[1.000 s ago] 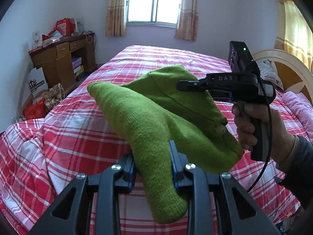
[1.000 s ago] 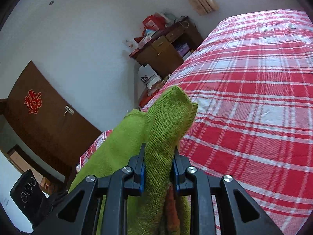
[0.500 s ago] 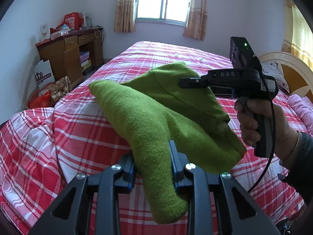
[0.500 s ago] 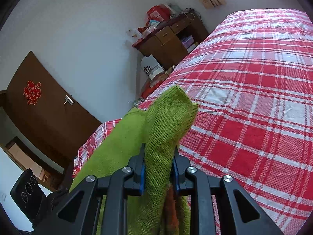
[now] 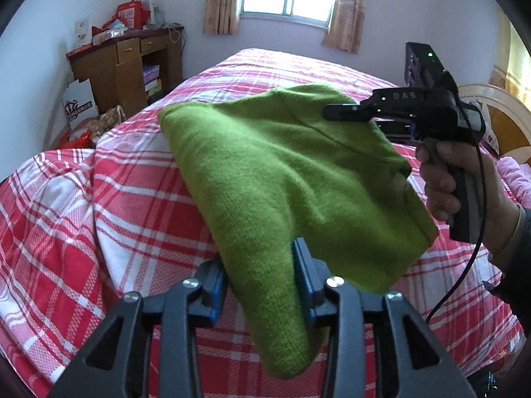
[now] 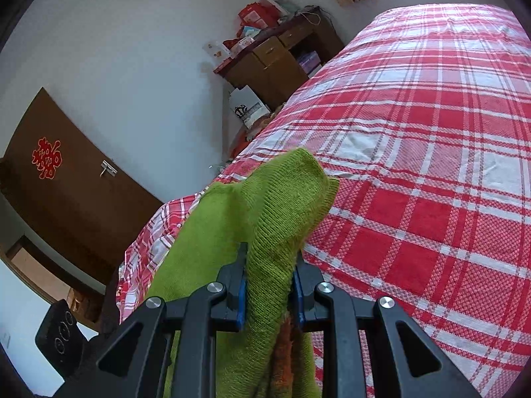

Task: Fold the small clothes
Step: 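Lower the folded sweater onto the bedspread with both tools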

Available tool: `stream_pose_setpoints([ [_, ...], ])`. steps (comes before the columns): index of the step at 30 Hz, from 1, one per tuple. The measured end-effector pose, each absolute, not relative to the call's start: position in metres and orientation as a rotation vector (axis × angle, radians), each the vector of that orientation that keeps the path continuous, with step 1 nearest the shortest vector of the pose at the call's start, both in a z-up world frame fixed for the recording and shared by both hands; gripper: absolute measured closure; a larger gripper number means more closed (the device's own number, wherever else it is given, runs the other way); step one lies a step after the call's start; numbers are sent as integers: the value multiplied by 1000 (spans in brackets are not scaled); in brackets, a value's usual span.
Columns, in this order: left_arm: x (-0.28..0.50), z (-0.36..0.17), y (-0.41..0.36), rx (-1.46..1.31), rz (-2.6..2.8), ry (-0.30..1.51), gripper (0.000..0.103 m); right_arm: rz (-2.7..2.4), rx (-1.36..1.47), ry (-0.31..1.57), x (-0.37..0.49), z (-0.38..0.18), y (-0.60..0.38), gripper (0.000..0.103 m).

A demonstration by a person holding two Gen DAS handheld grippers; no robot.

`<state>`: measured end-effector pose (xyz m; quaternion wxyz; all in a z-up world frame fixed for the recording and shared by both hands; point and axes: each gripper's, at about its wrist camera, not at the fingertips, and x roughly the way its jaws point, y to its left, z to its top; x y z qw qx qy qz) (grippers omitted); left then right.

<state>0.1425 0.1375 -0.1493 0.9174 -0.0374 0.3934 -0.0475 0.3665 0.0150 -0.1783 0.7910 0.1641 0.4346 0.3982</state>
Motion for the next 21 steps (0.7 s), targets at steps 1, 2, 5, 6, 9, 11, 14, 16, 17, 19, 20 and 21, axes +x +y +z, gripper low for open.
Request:
stream_pose_setpoints([
  [1, 142, -150, 137, -77, -90, 810, 57, 852, 351, 938, 367, -179, 15, 81],
  [2, 142, -151, 137, -77, -87, 812, 56, 844, 349, 941, 368, -180, 15, 81],
  [5, 142, -153, 136, -71, -81, 815, 53, 828, 352, 953, 369, -186, 13, 81],
  [6, 142, -153, 135, -63, -73, 815, 50, 822, 347, 956, 370, -188, 13, 81],
  [9, 141, -154, 134, -48, -67, 812, 46, 809, 340, 961, 371, -192, 12, 81],
  [11, 139, -152, 133, -34, -48, 802, 40, 800, 323, 963, 370, -194, 14, 80],
  [14, 137, -148, 133, -17, -37, 795, 39, 783, 307, 967, 371, -193, 17, 78],
  [16, 132, -141, 135, -9, -21, 772, 38, 768, 296, 968, 371, -191, 17, 75],
  [17, 129, -135, 136, -7, -17, 754, 37, 751, 288, 961, 370, -189, 17, 71],
  [19, 127, -123, 144, -17, 6, 715, 20, 718, 271, 924, 364, -178, 12, 70],
  [20, 128, -118, 148, -23, 25, 696, 16, 701, 257, 889, 358, -169, 9, 70],
  [21, 132, -113, 153, -23, 50, 679, 13, 696, 247, 856, 352, -161, 7, 70],
])
